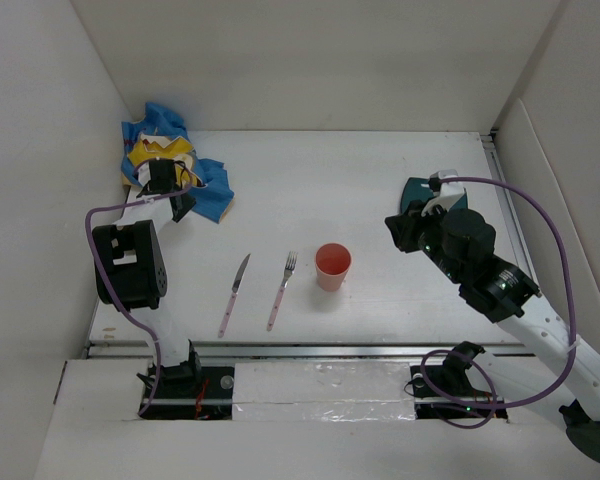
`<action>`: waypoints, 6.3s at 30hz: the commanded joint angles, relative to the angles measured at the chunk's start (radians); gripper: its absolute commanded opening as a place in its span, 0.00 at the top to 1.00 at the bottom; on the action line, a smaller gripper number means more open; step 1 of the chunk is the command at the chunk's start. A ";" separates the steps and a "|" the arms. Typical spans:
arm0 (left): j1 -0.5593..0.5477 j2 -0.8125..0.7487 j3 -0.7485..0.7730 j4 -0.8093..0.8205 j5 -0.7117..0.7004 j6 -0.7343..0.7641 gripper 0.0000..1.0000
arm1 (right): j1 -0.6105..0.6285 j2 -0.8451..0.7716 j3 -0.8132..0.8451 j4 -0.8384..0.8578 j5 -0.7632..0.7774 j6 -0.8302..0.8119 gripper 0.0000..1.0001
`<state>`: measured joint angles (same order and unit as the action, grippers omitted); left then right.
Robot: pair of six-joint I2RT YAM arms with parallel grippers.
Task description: Set the dinner table for one person
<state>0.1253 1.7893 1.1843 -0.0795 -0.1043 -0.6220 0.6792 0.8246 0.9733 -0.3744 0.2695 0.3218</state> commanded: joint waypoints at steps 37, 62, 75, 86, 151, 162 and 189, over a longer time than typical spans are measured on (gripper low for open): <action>-0.611 0.456 0.788 -0.031 0.287 -0.051 1.00 | -0.023 0.192 -0.010 0.178 0.046 0.037 0.49; -0.304 -0.386 -0.482 0.507 -0.031 -0.421 0.63 | -0.352 0.642 -0.081 0.566 -0.141 0.324 0.85; -0.239 -0.226 -0.502 0.630 0.020 -0.475 0.48 | -0.409 0.806 -0.012 0.627 -0.233 0.350 0.47; -0.239 -0.125 -0.407 0.635 0.017 -0.443 0.62 | -0.409 0.838 0.001 0.677 -0.230 0.356 0.54; -0.257 -0.044 -0.308 0.520 -0.032 -0.424 0.67 | -0.461 1.200 0.182 0.827 -0.240 0.588 0.44; -0.257 -0.139 -0.307 0.500 -0.075 -0.369 1.00 | -0.480 1.236 0.229 0.806 -0.240 0.603 0.34; -0.277 -0.373 -0.480 0.550 -0.094 -0.404 1.00 | -0.418 1.314 0.442 0.397 -0.084 0.669 0.58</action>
<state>-0.1493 1.4380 0.7254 0.4084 -0.1890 -1.0065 0.2565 2.1071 1.3159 0.1783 0.1284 1.0122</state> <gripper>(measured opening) 0.010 0.446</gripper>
